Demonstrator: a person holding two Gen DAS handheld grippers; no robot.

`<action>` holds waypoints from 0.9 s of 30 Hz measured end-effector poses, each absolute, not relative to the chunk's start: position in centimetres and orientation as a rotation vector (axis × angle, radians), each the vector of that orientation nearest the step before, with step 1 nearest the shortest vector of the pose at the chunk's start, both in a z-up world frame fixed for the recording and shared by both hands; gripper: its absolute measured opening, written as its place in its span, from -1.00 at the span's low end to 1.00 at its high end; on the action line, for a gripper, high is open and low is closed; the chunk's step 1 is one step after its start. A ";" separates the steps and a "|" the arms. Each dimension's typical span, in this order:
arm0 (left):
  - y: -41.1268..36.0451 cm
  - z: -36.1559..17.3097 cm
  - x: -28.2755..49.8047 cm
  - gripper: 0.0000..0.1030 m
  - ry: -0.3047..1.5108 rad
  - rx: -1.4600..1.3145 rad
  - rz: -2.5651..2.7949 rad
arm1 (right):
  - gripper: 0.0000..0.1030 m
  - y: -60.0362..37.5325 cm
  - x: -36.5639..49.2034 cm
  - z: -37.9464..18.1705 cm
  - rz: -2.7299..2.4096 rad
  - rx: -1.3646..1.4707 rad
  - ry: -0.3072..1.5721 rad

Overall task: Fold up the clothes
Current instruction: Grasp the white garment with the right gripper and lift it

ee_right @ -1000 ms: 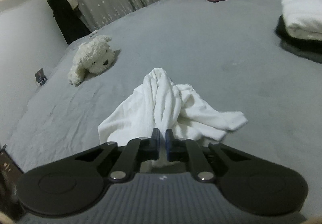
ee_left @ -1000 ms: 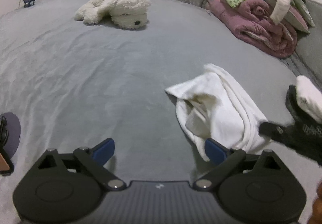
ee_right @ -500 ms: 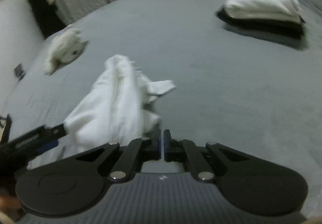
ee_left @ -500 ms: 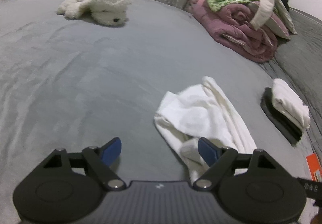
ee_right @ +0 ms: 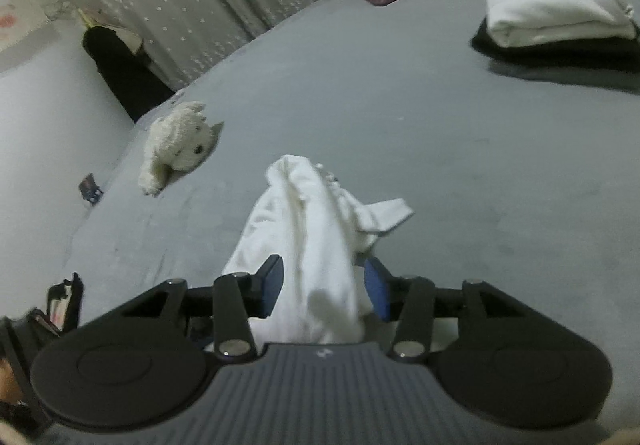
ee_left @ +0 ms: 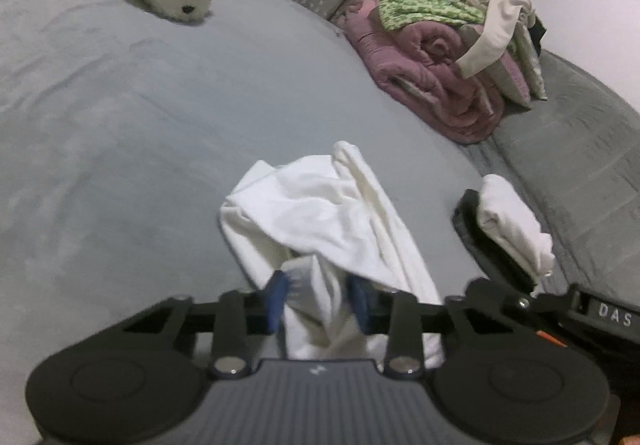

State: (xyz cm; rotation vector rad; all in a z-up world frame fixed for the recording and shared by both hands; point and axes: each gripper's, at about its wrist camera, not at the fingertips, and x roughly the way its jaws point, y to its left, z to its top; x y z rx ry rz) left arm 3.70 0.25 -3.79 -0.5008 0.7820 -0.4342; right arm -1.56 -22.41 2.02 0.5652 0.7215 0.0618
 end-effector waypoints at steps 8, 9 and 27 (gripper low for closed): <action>-0.6 -3.0 2.5 -0.85 0.767 -0.487 -0.568 | -0.04 -22.0 -0.9 1.9 0.081 0.569 0.710; -0.7 -2.8 2.3 -0.86 0.765 -0.480 -0.587 | -0.04 -22.0 -0.9 1.9 0.081 0.571 0.710; -3.0 -2.2 -1.2 -0.96 0.821 -0.388 -0.764 | -0.45 -21.2 0.2 0.3 0.114 0.491 0.741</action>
